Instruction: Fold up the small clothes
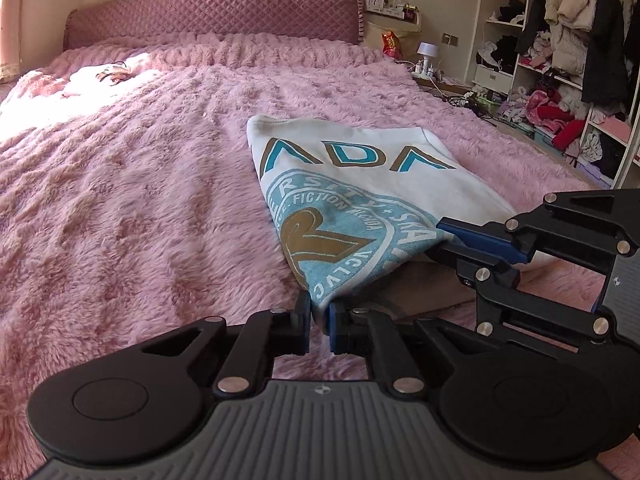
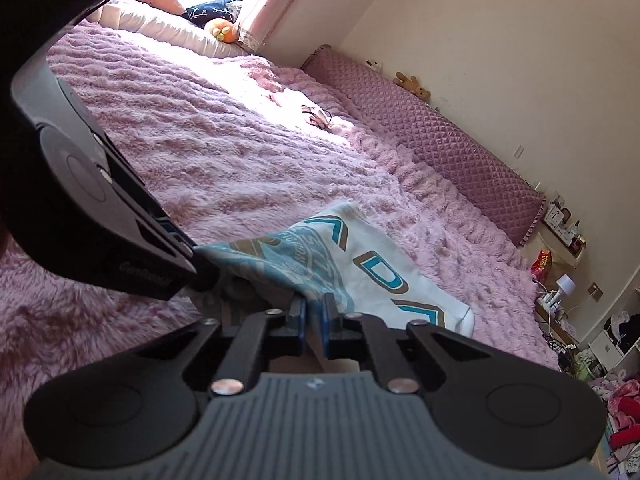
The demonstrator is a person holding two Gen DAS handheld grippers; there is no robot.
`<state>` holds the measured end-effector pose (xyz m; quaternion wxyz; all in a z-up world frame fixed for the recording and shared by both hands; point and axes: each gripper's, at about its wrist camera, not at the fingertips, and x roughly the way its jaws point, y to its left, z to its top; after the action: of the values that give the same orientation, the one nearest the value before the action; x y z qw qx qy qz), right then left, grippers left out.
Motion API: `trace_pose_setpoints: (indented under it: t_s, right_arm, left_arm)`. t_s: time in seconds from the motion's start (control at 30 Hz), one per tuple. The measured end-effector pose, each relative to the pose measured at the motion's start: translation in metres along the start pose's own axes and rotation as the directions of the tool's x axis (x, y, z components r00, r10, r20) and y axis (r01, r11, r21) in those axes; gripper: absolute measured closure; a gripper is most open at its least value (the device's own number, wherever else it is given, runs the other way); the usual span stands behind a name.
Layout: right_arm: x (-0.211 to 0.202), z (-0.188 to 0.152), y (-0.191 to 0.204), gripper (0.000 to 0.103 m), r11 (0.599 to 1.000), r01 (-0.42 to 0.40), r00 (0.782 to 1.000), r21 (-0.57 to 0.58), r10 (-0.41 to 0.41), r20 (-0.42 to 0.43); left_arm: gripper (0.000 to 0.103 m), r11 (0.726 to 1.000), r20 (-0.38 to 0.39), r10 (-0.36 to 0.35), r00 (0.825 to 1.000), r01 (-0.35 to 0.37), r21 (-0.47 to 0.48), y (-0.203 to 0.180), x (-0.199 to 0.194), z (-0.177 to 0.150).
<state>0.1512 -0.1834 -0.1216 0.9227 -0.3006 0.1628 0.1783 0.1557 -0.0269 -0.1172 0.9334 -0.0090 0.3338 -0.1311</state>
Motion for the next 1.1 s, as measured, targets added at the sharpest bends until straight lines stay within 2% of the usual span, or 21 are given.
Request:
trace_pose_setpoints:
  t_s: [0.13, 0.2, 0.27, 0.37, 0.43, 0.47, 0.53, 0.6, 0.63, 0.73, 0.83, 0.87, 0.93, 1.0, 1.03, 1.1]
  right_arm:
    - [0.006, -0.017, 0.014, 0.103, 0.996, -0.052, 0.997, -0.066, 0.047, -0.068]
    - [0.006, -0.023, 0.019, 0.099, 0.993, -0.057, 0.996, -0.104, 0.049, -0.078]
    - [0.001, -0.024, 0.015, 0.096, 0.994, -0.057, 0.996, -0.094, 0.050, -0.075]
    - [-0.015, -0.023, -0.007, 0.096, 0.998, -0.067, 0.997, 0.012, 0.067, -0.048]
    - [-0.027, -0.027, -0.033, 0.090, 0.984, -0.062, 0.997, 0.164, 0.068, -0.033]
    - [-0.031, -0.029, -0.045, 0.088, 0.969, -0.057, 0.997, 0.240, 0.066, -0.030]
    - [-0.035, -0.044, -0.083, 0.084, 0.884, -0.033, 0.997, 0.465, 0.060, -0.042]
    - [-0.034, -0.061, -0.109, 0.082, 0.800, 0.019, 0.996, 0.600, 0.037, -0.081]
    - [-0.034, -0.073, -0.123, 0.079, 0.749, 0.053, 0.994, 0.660, 0.022, -0.105]
    - [-0.028, -0.097, -0.146, 0.077, 0.634, 0.072, 0.990, 0.770, 0.050, -0.133]
    - [-0.020, -0.109, -0.152, 0.077, 0.564, 0.079, 0.985, 0.822, 0.081, -0.150]
    - [-0.017, -0.113, -0.153, 0.077, 0.549, 0.083, 0.983, 0.832, 0.092, -0.158]
    - [-0.012, -0.117, -0.152, 0.088, 0.535, 0.076, 0.981, 0.841, 0.109, -0.158]
    - [-0.009, -0.117, -0.150, 0.091, 0.548, 0.089, 0.980, 0.832, 0.100, -0.171]
    - [-0.009, -0.117, -0.150, 0.102, 0.552, 0.086, 0.982, 0.830, 0.094, -0.164]
    - [-0.008, -0.118, -0.149, 0.103, 0.559, 0.098, 0.982, 0.824, 0.078, -0.170]
  left_arm:
    - [0.091, 0.999, -0.086, -0.005, 0.996, 0.000, -0.054, 0.010, 0.018, -0.005]
    - [0.085, 0.997, -0.098, -0.013, 0.995, 0.006, -0.071, 0.013, 0.019, -0.005]
    - [0.080, 0.994, -0.081, -0.028, 0.996, 0.019, -0.107, 0.019, 0.009, -0.001]
    - [0.077, 0.986, -0.045, -0.042, 0.998, 0.034, -0.162, 0.027, -0.011, 0.004]
    - [0.076, 0.982, -0.010, -0.052, 0.999, 0.049, -0.184, 0.028, -0.022, 0.008]
    - [0.077, 0.981, 0.008, -0.051, 0.999, 0.051, -0.187, 0.027, -0.026, 0.011]
    - [0.077, 0.981, 0.045, -0.038, 0.998, 0.046, -0.187, 0.025, -0.032, 0.016]
    - [0.077, 0.977, 0.075, -0.035, 0.997, 0.050, -0.207, 0.025, -0.035, 0.023]
    - [0.077, 0.973, 0.091, -0.055, 0.994, 0.074, -0.221, 0.024, -0.035, 0.027]
    - [0.077, 0.963, 0.104, -0.123, 0.987, 0.144, -0.227, 0.020, -0.024, 0.033]
    - [0.077, 0.954, 0.079, -0.163, 0.983, 0.178, -0.241, 0.016, -0.007, 0.033]
    - [0.077, 0.950, 0.071, -0.176, 0.982, 0.189, -0.250, 0.016, -0.002, 0.031]
    - [0.077, 0.954, 0.040, -0.175, 0.984, 0.179, -0.241, 0.013, 0.007, 0.028]
    - [0.077, 0.958, 0.017, -0.163, 0.987, 0.162, -0.235, 0.012, 0.013, 0.023]
    - [0.077, 0.961, 0.000, -0.159, 0.987, 0.155, -0.229, 0.013, 0.018, 0.021]
    - [0.079, 0.964, -0.029, -0.149, 0.988, 0.138, -0.226, 0.016, 0.025, 0.013]
